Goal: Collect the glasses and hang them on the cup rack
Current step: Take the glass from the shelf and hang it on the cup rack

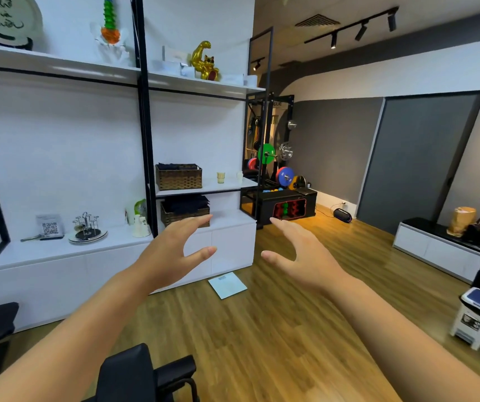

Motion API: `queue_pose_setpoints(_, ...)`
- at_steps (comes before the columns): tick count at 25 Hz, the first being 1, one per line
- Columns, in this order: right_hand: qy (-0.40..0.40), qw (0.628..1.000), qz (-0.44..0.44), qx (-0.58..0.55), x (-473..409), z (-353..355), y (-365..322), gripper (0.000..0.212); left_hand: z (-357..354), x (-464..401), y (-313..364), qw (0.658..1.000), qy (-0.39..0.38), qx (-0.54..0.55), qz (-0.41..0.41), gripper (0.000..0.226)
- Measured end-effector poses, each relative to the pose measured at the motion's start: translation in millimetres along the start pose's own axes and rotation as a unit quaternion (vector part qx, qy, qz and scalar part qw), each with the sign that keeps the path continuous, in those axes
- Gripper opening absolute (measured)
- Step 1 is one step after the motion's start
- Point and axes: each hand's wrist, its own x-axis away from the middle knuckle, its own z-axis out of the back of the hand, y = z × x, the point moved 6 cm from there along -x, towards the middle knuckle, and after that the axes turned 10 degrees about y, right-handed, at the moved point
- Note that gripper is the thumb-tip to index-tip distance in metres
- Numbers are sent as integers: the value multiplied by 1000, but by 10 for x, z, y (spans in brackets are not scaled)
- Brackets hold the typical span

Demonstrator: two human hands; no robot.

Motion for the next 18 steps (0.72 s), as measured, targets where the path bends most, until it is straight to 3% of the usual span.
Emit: queue_pose_setpoints(18,10,999,-36,22,-1933,-1088,1004,86,-988,-1896,-1397,999,-14,4,-42,67)
